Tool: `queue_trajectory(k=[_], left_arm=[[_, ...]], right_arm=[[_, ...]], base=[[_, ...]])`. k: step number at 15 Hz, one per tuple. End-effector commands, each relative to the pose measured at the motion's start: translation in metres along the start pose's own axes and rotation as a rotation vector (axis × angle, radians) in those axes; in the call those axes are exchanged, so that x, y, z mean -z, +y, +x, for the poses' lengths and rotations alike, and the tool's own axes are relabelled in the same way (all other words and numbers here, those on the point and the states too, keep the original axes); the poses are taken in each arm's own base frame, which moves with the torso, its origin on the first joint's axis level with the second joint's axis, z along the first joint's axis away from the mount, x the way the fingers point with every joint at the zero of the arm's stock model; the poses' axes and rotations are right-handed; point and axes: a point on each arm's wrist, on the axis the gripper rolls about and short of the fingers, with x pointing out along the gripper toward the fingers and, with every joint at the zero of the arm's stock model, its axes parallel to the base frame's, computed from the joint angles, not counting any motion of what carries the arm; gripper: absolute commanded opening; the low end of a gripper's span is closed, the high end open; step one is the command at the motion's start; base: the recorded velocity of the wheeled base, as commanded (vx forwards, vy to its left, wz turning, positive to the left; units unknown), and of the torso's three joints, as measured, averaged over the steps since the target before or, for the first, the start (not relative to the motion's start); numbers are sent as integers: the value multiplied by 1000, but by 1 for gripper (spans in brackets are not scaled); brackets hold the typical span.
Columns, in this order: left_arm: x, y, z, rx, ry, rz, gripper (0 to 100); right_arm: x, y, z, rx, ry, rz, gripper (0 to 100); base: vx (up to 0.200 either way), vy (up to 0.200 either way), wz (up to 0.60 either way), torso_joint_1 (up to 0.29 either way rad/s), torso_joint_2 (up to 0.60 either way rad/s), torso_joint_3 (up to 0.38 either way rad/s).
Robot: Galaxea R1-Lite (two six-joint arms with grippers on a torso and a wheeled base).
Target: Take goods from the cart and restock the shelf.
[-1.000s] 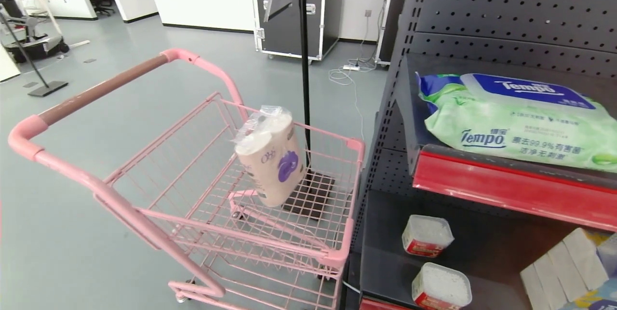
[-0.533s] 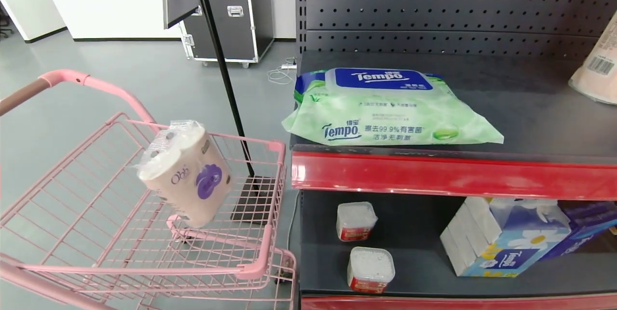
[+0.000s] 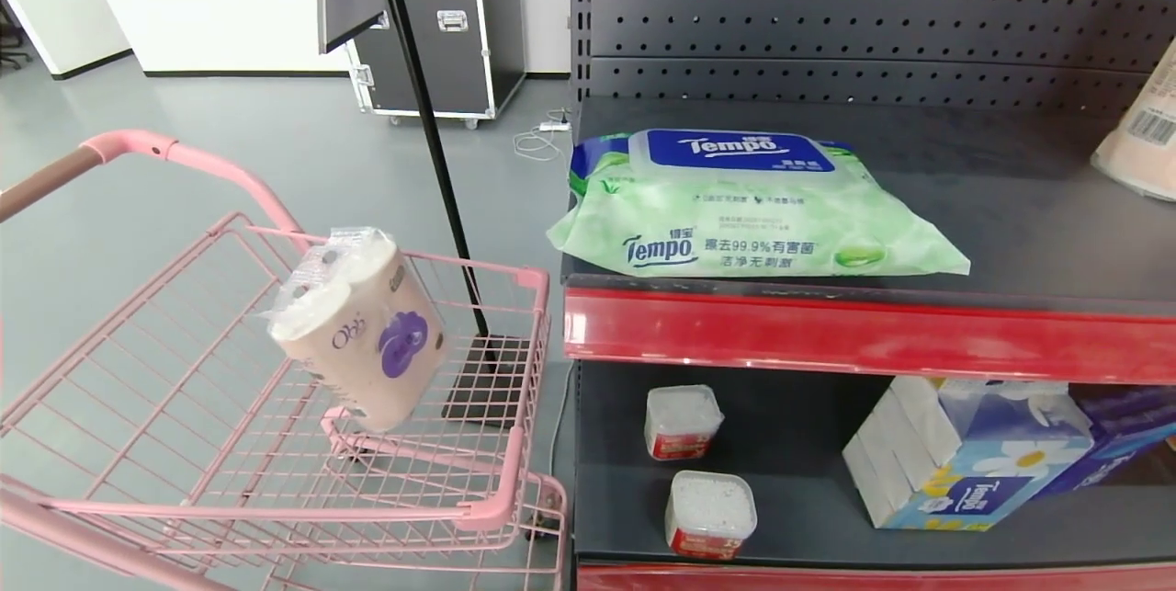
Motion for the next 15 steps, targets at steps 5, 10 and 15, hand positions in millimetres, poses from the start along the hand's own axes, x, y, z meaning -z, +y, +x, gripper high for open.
queue_trajectory(k=[5, 10, 15], left_arm=[[0, 0, 0, 1, 1, -2, 100], [0, 0, 0, -1, 1, -2, 100], [0, 0, 0, -16, -3, 77, 100]], right_arm=[[0, 0, 0, 1, -1, 0, 100], [0, 0, 0, -1, -1, 0, 100], [0, 0, 0, 1, -1, 0, 100]], base=[[0, 200, 0, 2, 3, 6], [0, 80, 0, 1, 1, 2], [0, 0, 0, 0, 0, 0]])
